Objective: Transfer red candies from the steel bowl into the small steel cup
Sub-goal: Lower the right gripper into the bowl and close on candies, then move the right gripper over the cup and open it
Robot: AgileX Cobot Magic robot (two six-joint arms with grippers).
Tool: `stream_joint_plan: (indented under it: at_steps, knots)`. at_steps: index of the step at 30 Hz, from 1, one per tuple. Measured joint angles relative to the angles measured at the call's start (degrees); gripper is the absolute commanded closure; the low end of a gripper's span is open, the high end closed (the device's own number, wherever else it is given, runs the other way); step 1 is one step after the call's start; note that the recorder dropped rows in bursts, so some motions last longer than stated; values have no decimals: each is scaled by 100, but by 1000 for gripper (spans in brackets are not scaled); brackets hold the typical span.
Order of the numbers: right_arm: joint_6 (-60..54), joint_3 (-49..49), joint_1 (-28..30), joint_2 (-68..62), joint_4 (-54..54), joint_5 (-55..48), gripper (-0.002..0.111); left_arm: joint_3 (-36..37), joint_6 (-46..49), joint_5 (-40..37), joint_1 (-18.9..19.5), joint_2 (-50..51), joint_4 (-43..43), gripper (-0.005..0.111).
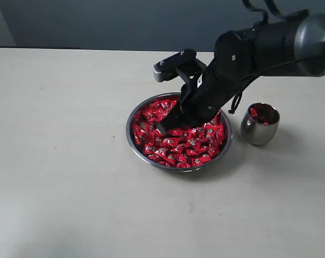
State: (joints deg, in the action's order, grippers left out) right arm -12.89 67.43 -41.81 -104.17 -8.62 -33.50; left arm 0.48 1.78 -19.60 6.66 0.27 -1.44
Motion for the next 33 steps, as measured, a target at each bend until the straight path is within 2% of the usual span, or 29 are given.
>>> stream_joint_plan:
  at_steps: [5,8,11,15,18,19,20,22,24,33]
  knots:
    - [69,-101,513,774,128,-114,109,0,0,0,0,0,0,106]
    - [81,-516,1180,1195,165,-83,109,0,0,0,0,0,0,106]
    - [90,-1152,1939,1415,195,289,109,0,0,0,0,0,0,106]
    - [90,-1402,2390,1219,38,797,109,0,0,0,0,0,0,106]
    - [94,-1412,2411,958,-13,823,109,0,0,0,0,0,0,106]
    - [94,-1415,2411,940,-31,823,105,0,0,0,0,0,0,106]
    - [94,-1415,2411,930,-42,823,98,0,0,0,0,0,0,106]
    - [94,-1415,2411,930,-42,823,78,0,0,0,0,0,0,106]
    - [94,-1415,2411,930,-42,823,69,0,0,0,0,0,0,106]
    - [103,-1415,2411,1226,-121,754,69,0,0,0,0,0,0,106]
